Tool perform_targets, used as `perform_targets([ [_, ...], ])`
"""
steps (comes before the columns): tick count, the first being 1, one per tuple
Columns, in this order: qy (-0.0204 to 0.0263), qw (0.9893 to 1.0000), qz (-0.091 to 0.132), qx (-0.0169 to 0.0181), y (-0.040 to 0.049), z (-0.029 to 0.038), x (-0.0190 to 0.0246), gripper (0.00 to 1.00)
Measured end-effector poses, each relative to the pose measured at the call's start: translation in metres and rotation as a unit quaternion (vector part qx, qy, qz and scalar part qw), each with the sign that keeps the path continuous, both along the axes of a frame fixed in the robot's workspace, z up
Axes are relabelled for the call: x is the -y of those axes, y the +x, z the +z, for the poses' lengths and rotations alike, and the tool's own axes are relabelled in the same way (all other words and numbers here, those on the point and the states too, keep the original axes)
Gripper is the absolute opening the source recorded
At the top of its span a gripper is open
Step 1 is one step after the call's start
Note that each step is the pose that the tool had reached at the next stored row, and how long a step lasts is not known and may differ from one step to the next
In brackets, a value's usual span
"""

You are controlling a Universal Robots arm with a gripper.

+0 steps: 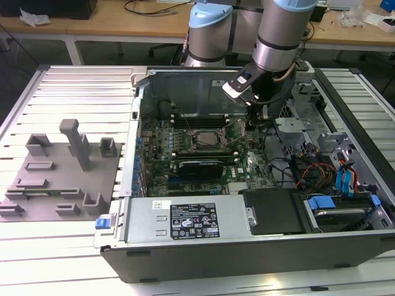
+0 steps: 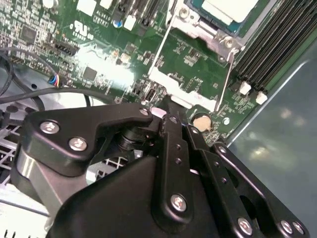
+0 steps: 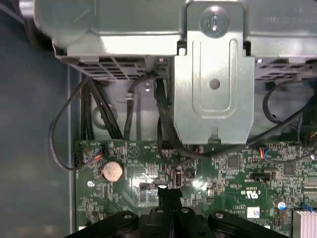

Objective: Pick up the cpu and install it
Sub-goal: 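Close the cpu cover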

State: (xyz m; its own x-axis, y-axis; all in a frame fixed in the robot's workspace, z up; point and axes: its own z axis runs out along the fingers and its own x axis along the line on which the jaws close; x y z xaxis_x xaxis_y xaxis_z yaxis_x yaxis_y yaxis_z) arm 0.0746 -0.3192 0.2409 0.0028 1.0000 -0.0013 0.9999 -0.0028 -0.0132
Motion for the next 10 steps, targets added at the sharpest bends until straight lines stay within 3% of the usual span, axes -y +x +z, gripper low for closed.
perform_targets([
  [3, 0.0, 1.0, 0.0, 0.0017, -0.0056, 0.0, 0.0, 0.11],
  [8, 0.0003, 0.9999, 0.0, 0.0127, -0.0227, -0.0001, -0.0004, 0.11],
  [10, 0.0002, 0.9999, 0.0, 0.0153, -0.028, -0.0001, -0.0006, 0.11],
])
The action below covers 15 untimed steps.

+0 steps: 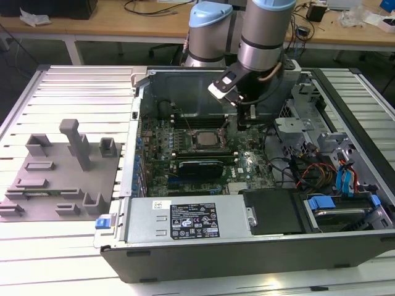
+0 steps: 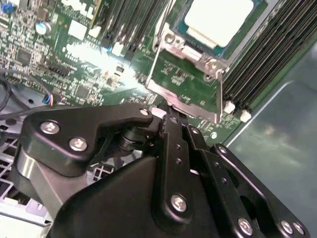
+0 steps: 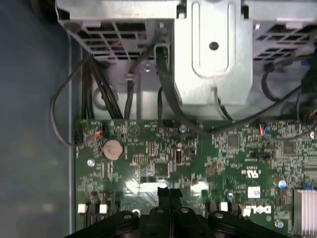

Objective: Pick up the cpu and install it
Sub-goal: 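Close the cpu cover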

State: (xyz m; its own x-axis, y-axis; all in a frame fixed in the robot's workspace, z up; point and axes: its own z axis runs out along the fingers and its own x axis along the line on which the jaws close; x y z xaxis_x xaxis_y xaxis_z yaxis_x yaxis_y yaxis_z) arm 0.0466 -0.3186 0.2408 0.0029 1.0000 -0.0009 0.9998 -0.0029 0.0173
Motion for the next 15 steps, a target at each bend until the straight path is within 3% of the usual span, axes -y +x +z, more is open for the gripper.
perform_targets([
  [6, 0.0, 1.0, 0.0, 0.0071, -0.0174, 0.0, -0.0008, 0.11],
  [8, 0.0, 0.9999, 0.0, 0.0106, -0.0289, 0.0, -0.001, 0.11],
  [11, 0.0002, 0.9999, 0.0, 0.0121, -0.04, -0.0006, -0.001, 0.11],
  [15, 0.0002, 0.9999, 0.0, 0.0122, -0.0417, -0.0007, -0.001, 0.11],
])
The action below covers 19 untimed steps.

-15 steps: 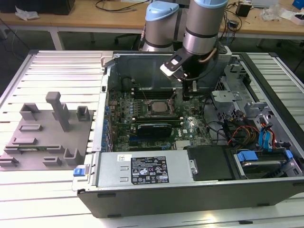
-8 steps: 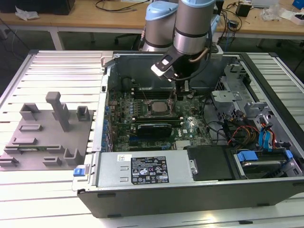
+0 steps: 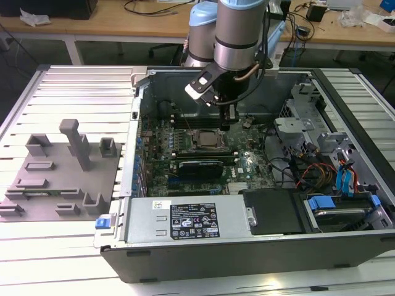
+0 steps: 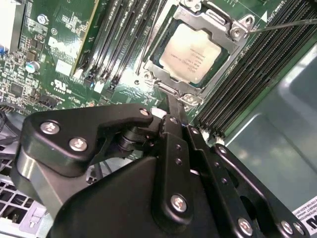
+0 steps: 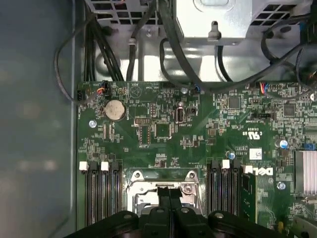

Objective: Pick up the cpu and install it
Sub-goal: 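Close the cpu cover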

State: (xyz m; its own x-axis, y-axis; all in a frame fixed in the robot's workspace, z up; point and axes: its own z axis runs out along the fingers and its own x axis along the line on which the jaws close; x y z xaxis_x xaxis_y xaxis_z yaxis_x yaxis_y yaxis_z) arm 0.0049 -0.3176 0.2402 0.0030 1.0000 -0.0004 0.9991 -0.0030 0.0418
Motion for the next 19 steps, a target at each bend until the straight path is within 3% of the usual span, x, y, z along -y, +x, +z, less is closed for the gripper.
perform_targets([
  [2, 0.0001, 1.0, 0.0, -0.0017, 0.0, -0.0002, -0.0001, 0.11],
  [3, 0.0002, 0.9999, 0.0, -0.0103, 0.0, -0.0005, -0.0001, 0.11],
  [4, 0.0001, 0.9999, 0.0, -0.0167, 0.0, -0.0005, 0.0, 0.11],
  [5, 0.0, 0.9998, 0.0, -0.0207, 0.0, -0.0006, 0.0, 0.11],
  [11, -0.0001, 0.9998, 0.001, -0.0215, 0.0, -0.0006, 0.0, 0.11],
  [13, -0.0005, 0.9996, 0.018, -0.0215, 0.0, -0.0006, 0.0, 0.11],
  [19, -0.0019, 0.9961, 0.086, -0.0214, 0.0, -0.0008, 0.0, 0.11],
])
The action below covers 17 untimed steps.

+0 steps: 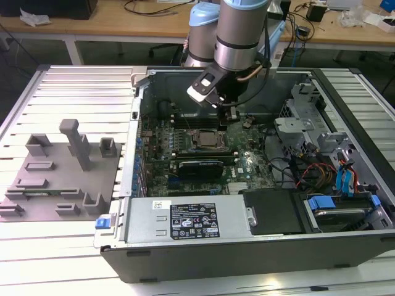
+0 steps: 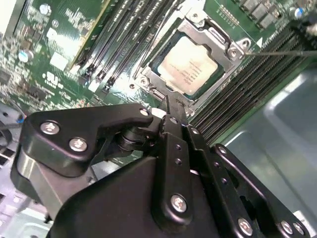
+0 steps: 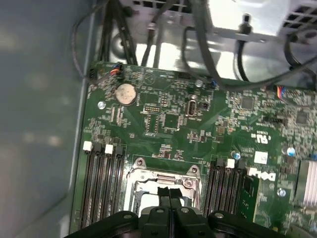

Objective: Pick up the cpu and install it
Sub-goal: 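Close the cpu cover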

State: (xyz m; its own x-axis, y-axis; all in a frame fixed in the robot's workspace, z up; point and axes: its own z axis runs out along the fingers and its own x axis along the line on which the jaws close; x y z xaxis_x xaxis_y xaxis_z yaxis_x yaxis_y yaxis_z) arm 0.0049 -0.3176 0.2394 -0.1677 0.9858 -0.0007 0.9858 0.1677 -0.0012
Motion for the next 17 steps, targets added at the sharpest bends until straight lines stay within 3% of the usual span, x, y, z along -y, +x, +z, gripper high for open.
perform_targets([
  [2, 0.0, 0.9993, 0.037, 0.0, 0.0, 0.0, 0.0, 0.11],
  [4, 0.0, 0.9965, 0.084, 0.0, 0.0, 0.0, 0.0, 0.11],
  [6, 0.0, 0.9949, 0.1, 0.0, 0.0, 0.0, 0.0, 0.11],
  [8, 0.0, 0.991, 0.134, 0.0, 0.0, 0.0, 0.0, 0.11],
  [9, 0.0, 0.9897, 0.143, 0.0, 0.0, 0.0, 0.0, 0.11],
  [11, 0.0, 0.9849, 0.173, 0.0, 0.0, 0.0, 0.0, 0.11],
  [14, 0.0, 0.9752, 0.221, 0.0, 0.0, 0.0, 0.0, 0.11],
  [16, 0.0, 0.9711, 0.239, 0.0, 0.0, 0.0, 0.0, 0.11],
  [17, 0.0, 0.9681, 0.25, 0.0, 0.0, 0.0, 0.0, 0.11],
])
